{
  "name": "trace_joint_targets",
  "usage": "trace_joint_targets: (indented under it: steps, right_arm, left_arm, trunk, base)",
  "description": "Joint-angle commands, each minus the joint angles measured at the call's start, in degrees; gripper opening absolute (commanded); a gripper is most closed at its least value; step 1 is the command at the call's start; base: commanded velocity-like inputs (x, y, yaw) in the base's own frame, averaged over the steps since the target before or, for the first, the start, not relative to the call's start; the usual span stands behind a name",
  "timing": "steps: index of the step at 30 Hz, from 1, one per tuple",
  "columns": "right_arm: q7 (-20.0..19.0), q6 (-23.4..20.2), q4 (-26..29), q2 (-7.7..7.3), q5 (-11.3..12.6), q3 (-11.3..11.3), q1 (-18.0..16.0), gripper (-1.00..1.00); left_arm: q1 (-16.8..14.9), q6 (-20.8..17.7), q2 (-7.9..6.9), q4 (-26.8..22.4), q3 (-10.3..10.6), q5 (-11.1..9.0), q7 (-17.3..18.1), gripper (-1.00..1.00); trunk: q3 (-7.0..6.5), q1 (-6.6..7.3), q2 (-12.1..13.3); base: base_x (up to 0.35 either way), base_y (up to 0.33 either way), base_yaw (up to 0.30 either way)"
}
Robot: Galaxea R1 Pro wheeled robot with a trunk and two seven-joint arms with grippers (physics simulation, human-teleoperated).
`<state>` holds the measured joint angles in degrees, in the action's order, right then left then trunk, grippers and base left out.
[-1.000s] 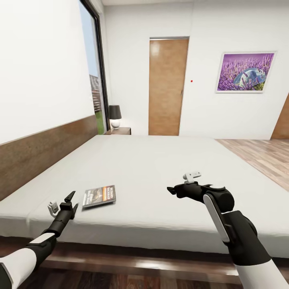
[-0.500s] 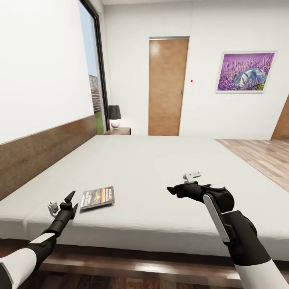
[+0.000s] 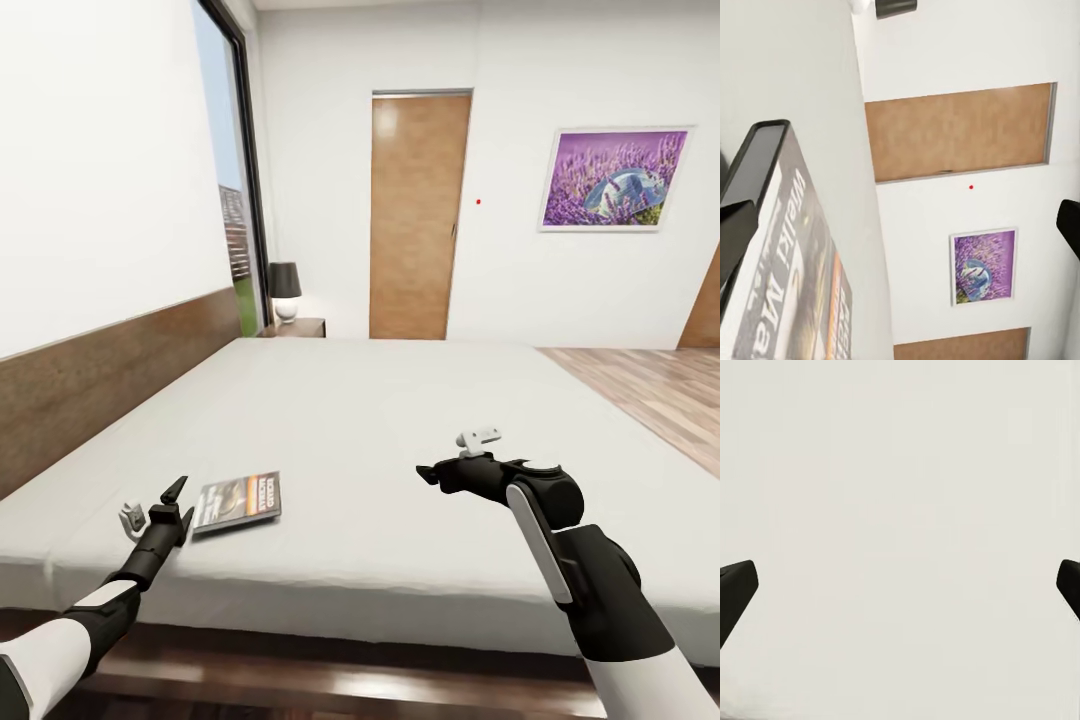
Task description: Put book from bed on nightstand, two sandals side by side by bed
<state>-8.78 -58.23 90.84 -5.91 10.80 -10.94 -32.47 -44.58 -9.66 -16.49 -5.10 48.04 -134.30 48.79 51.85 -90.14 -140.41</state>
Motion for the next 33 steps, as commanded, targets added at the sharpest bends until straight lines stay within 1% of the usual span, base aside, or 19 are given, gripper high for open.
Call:
trace_joint_targets:
  steps: [1, 19, 33]
  right_arm:
    - [0.0, -0.2, 0.0, -0.04, 0.1, 0.0, 0.0, 1.00]
    - [0.0, -0.2, 0.0, 0.01, 0.1, 0.0, 0.0, 1.00]
    - [0.0, -0.2, 0.0, -0.01, 0.1, 0.0, -0.1, 1.00]
  left_arm:
    - [0.0, -0.6, 0.00, 0.0, 0.3, -0.6, 0.2, 1.00]
    - [0.0, -0.5, 0.01, 0.0, 0.3, -0.6, 1.4, 1.00]
    - [0.0, -0.6, 0.03, 0.0, 0.3, -0.6, 1.7, 1.00]
  trunk:
    - [0.06, 0.00, 0.0]
    - [0.06, 0.00, 0.0]
    - [0.06, 0.00, 0.0]
  base:
    - [0.119, -0.022, 0.000]
    - [0.028, -0.005, 0.000]
    - [0.074, -0.035, 0.000]
